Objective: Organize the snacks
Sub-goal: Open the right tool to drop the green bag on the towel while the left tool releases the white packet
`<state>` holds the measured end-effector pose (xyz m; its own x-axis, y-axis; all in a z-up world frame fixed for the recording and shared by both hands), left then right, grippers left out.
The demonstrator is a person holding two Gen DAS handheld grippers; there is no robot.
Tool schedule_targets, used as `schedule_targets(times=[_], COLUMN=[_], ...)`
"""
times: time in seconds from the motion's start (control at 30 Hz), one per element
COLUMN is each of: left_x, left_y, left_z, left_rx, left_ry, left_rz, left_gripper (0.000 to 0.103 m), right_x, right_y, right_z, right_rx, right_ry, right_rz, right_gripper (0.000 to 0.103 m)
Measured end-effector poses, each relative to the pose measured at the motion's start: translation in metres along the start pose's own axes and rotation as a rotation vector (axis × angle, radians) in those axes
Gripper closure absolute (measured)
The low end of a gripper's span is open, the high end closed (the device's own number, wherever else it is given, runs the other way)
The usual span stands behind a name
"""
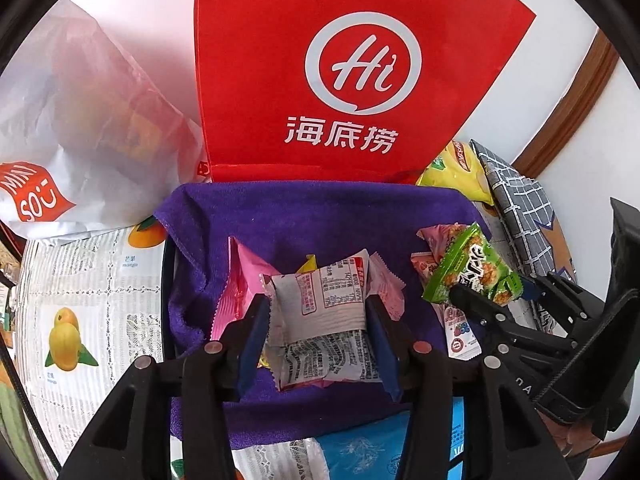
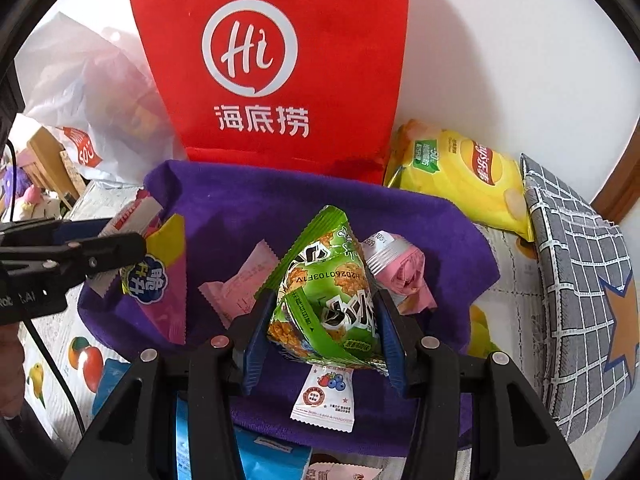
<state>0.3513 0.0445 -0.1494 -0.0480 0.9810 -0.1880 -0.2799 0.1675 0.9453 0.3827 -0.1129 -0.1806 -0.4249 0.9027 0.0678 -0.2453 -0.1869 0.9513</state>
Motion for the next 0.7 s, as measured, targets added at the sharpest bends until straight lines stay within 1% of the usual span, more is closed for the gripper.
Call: schedule_targets(times=[0.17,0.27,0.47,0.57,0.6,0.63,0.7], left_x=[0.001,0.001,0.000,0.000,0.000,-0.001,-0.003], left_y=[0.000,-0.001,0.000,0.002,0.003,0.003,0.006], left_z=[0.000,0.000,0.000,-0.001,-0.001,-0.001,-0.002], left_rx=[0.003,0.009,0.018,0.017,0.019,0.021,0.018], left_ry=[-0.002,-0.002,-0.008,-0.011,-0.008,-0.006,-0.014], left_rz=[-0.005,-0.005,0.001,-0.001,0.001,0.003,0.009], left_gripper=[0.054,0.052,0.051,0.046,0.042,0.040,0.039], right_x=[0.002,0.002,0.003,0.001,0.000,-0.001,-0.005], right_y=[0.003,0.010,0.036,0.049,0.053,0.057,0.062], right_z=[0.000,0.000,0.001,0.001,0.001,-0.001,-0.005], right_rx=[-0.001,-0.013,-0.088,-0.123,-0.134,-0.145,-0.159], right_ry=[0.002,0.004,-0.006,-0.027,-0.039,-0.049,-0.071], right_rz=[-0.016,-0.008,0.029,0.045,0.050,0.054,0.052], right_gripper=[0.053,0.048,0.040,0.035,0.033,0.032,0.031])
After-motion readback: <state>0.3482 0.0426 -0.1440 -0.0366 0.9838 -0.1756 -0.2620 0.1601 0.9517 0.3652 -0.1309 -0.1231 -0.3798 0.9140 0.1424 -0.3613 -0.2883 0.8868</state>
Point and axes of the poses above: each gripper's, at about its wrist camera, not at the fingertips, and y roughly against the way its jaws point, x to its left, z to its top, the point moved 5 cm from there along -y, roughly the way its jaws point, and after that the axes turned 15 degrees about x, right-handed, at the moved point
